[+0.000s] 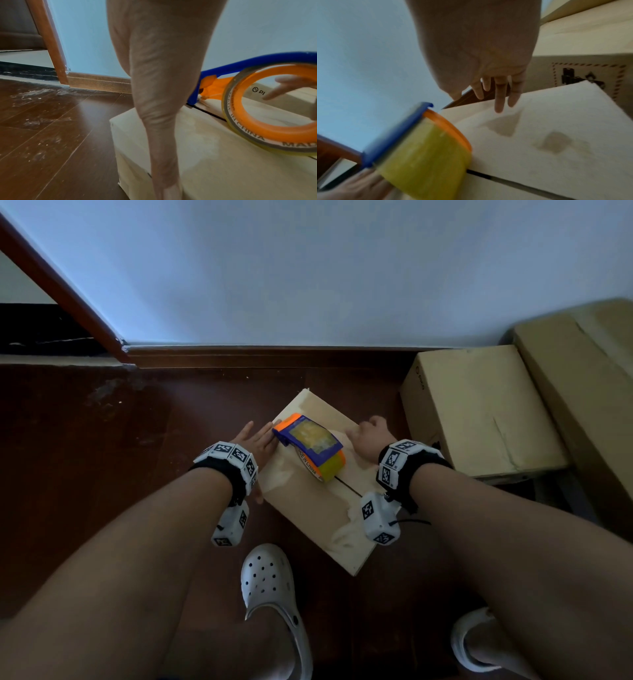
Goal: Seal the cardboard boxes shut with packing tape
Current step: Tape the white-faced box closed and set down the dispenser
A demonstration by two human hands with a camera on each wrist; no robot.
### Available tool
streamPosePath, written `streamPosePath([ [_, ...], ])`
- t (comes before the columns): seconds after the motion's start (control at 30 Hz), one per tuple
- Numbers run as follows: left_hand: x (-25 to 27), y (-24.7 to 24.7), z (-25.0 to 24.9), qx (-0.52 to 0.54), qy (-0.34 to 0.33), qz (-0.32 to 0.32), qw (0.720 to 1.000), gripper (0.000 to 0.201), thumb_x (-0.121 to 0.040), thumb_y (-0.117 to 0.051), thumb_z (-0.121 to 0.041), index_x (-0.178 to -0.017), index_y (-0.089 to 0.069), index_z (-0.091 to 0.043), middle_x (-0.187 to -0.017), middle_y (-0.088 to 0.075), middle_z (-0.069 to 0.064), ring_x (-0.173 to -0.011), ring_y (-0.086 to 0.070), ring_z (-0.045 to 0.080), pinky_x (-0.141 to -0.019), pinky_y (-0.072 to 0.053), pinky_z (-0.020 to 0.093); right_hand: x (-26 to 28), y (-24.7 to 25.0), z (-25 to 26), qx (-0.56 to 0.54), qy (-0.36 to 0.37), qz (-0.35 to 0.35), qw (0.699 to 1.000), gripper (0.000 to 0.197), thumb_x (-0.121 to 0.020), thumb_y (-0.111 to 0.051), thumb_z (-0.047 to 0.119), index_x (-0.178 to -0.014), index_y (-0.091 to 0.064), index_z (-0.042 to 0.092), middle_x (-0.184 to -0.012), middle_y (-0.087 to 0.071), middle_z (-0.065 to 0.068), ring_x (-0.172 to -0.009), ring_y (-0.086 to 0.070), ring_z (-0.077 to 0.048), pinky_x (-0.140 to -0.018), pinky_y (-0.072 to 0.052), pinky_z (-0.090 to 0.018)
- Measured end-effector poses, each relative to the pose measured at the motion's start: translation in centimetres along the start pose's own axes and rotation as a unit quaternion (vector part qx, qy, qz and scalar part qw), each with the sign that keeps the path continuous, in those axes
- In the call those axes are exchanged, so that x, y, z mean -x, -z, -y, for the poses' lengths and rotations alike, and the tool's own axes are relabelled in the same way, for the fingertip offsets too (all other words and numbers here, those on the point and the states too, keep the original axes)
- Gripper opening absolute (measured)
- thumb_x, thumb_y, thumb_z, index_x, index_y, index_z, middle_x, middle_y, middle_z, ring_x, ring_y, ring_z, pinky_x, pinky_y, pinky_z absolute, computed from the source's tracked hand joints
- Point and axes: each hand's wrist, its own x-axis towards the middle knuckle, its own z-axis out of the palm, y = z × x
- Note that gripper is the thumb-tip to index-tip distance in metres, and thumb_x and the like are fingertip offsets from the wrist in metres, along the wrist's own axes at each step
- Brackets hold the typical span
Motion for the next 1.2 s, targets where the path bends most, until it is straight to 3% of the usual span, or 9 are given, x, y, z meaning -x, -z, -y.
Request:
streamPosePath([
  [0.13, 0.2, 0.0, 0.0, 0.003, -0.019, -0.011, 1.0, 0.152, -0.052, -0.07, -0.08, -0.148, 0.023, -0.008, -0.158, 0.025, 0.011, -0.145, 0.024, 0.026, -0.115, 0.011, 0.056, 0.0, 1.5, 3.5, 0.002, 0.042, 0.001, 0.999, 0.056, -0.102, -0.028, 0.046, -0.119, -0.058, 0.001, -0.121, -0.058, -0.017, -0.108, -0.057, -0.033, -0.087, -0.046, -0.037],
  [0.27, 0.0, 0.2, -0.1, -0.003, -0.01, -0.005, 1.0, 0.151, -0.053, -0.069, -0.08, -0.148, 0.021, -0.005, -0.158, 0.024, 0.012, -0.145, 0.024, 0.026, -0.116, 0.011, 0.056, 0.3, 0.6, 6.9, 0.066, 0.064, 0.056, 0.994, 0.069, -0.095, -0.032, 0.062, -0.122, -0.057, 0.004, -0.118, -0.061, -0.012, -0.108, -0.059, -0.029, -0.081, -0.044, -0.032],
  [0.37, 0.2, 0.2, 0.0, 0.018, -0.016, -0.011, 1.0, 0.152, -0.053, -0.071, -0.079, -0.148, 0.022, -0.006, -0.158, 0.024, 0.011, -0.145, 0.025, 0.025, -0.116, 0.01, 0.056, 0.1, 0.1, 7.3, 0.073, 0.066, 0.075, 0.992, 0.064, -0.093, -0.043, 0.059, -0.122, -0.057, 0.004, -0.12, -0.062, -0.012, -0.108, -0.059, -0.028, -0.086, -0.045, -0.033],
  [0.43, 0.0, 0.0, 0.3, 0.026, -0.02, -0.013, 0.999, 0.152, -0.052, -0.072, -0.078, -0.148, 0.023, -0.007, -0.158, 0.025, 0.01, -0.145, 0.026, 0.025, -0.116, 0.012, 0.055, 0.1, 0.0, 7.1, 0.049, 0.039, 0.116, 0.991, 0.065, -0.095, -0.042, 0.058, -0.127, -0.053, 0.003, -0.125, -0.059, -0.013, -0.113, -0.057, -0.029, -0.093, -0.043, -0.034],
  [0.57, -0.2, -0.2, 0.4, 0.032, -0.02, -0.008, 0.999, 0.154, -0.049, -0.072, -0.08, -0.149, 0.023, -0.01, -0.157, 0.029, 0.009, -0.144, 0.027, 0.024, -0.114, 0.013, 0.055, 0.4, -0.9, 6.1, -0.082, 0.007, 0.196, 0.977, 0.058, -0.098, -0.04, 0.05, -0.133, -0.05, 0.005, -0.134, -0.055, -0.014, -0.122, -0.054, -0.031, -0.104, -0.043, -0.041],
  [0.7, -0.3, -0.1, 0.2, 0.031, -0.019, -0.004, 0.999, 0.155, -0.049, -0.072, -0.08, -0.148, 0.025, -0.011, -0.155, 0.033, 0.009, -0.143, 0.028, 0.024, -0.114, 0.014, 0.054, 0.9, -1.2, 6.0, -0.065, 0.0, 0.171, 0.983, 0.071, -0.096, -0.031, 0.061, -0.135, -0.049, 0.004, -0.134, -0.053, -0.015, -0.122, -0.052, -0.031, -0.107, -0.038, -0.04],
  [0.93, -0.1, -0.5, 0.4, 0.068, -0.013, -0.015, 0.997, 0.155, -0.049, -0.077, -0.074, -0.15, 0.021, -0.01, -0.152, 0.039, 0.007, -0.143, 0.028, 0.021, -0.107, 0.021, 0.047, 1.8, -1.2, 5.2, 0.0, 0.032, 0.142, 0.989, 0.066, -0.091, -0.041, 0.065, -0.113, -0.057, 0.005, -0.113, -0.061, -0.012, -0.098, -0.059, -0.027, -0.082, -0.042, -0.033],
  [1.07, 0.1, -0.3, 0.3, 0.078, -0.005, -0.009, 0.997, 0.158, -0.049, -0.081, -0.07, -0.147, 0.027, -0.008, -0.153, 0.037, 0.006, -0.144, 0.026, 0.02, -0.112, 0.017, 0.05, 2.5, -0.6, 4.1, 0.016, 0.034, 0.128, 0.991, 0.066, -0.089, -0.042, 0.067, -0.104, -0.058, 0.004, -0.094, -0.057, -0.009, -0.088, -0.056, -0.026, -0.076, -0.042, -0.032],
  [1.2, 0.0, -0.4, 0.6, 0.103, -0.004, -0.011, 0.995, 0.162, -0.045, -0.082, -0.07, -0.146, 0.029, -0.01, -0.153, 0.037, 0.003, -0.143, 0.026, 0.018, -0.111, 0.017, 0.049, 3.7, 0.4, 1.3, 0.067, 0.026, 0.138, 0.988, 0.06, -0.088, -0.041, 0.069, -0.072, -0.046, 0.012, -0.073, -0.048, -0.003, -0.076, -0.052, -0.023, -0.07, -0.038, -0.032],
])
